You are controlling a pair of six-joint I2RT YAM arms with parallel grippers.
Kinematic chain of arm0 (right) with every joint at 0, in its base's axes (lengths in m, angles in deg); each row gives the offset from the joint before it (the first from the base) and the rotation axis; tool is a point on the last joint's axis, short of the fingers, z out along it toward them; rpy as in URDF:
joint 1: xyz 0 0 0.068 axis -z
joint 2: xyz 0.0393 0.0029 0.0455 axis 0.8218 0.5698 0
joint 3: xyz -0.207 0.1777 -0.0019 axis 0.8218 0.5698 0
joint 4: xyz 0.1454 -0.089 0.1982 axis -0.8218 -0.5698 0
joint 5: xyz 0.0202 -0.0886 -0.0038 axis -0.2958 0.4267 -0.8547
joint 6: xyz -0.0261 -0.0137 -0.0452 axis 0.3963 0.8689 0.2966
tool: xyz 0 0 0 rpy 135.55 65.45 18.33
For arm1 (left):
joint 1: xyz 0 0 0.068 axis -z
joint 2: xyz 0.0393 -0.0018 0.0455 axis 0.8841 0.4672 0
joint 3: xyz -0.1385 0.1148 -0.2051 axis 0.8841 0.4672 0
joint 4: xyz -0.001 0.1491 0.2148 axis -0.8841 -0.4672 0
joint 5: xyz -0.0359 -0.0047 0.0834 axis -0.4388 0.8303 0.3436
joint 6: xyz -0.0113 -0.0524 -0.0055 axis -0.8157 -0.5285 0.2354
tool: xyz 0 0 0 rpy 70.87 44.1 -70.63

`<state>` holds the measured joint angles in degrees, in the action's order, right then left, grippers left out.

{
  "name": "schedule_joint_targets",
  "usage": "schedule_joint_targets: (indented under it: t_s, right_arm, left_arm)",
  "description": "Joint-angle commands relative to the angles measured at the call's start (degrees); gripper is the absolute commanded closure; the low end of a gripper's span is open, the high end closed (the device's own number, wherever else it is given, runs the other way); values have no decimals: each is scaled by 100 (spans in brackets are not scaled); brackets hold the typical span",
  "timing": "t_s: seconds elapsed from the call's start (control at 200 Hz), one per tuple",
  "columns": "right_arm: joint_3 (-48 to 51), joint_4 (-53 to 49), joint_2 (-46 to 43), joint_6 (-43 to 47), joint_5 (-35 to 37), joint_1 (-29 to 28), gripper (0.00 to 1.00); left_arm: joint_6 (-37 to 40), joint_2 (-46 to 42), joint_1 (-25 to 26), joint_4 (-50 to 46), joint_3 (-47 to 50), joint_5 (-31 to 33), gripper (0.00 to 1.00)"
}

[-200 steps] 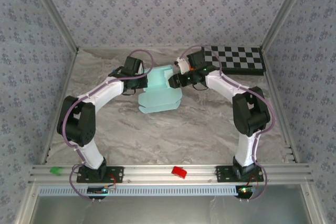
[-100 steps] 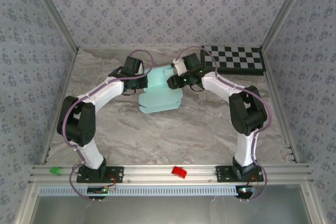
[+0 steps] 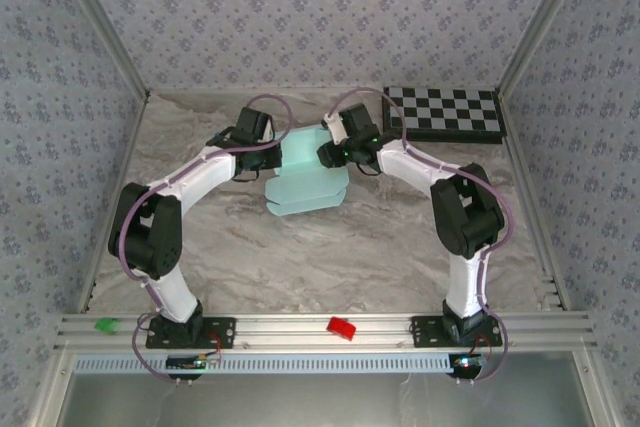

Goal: Fold the paper box

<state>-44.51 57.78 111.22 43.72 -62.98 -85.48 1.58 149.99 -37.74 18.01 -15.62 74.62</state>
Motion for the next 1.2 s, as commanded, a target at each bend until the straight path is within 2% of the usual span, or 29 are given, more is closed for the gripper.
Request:
schedule_joint_targets:
  t_s: [0.0,0.305,0.505,0.625,1.06,1.199]
  right_arm:
    - [-76,71,65,61,698,-42,60]
    - [-42,40,67,-1,1994,-212,65]
    - [-101,-65,141,25,2456,-320,65]
    - [-145,-132,200,43,2750,-412,69]
    - [-276,-408,354,25,2846,-485,86]
    - [-336,-516,414,12,2915,-484,88]
  left_arm:
    - [-11,-135,29,-152,-235,-177,100]
    - [-21,-83,29,-202,-293,-178,100]
    - [-27,-22,29,-238,-336,-182,100]
    - [-20,20,29,-255,-378,-184,100]
    - [-55,100,23,-299,-399,-107,100]
    - [-64,111,29,-299,-395,-107,100]
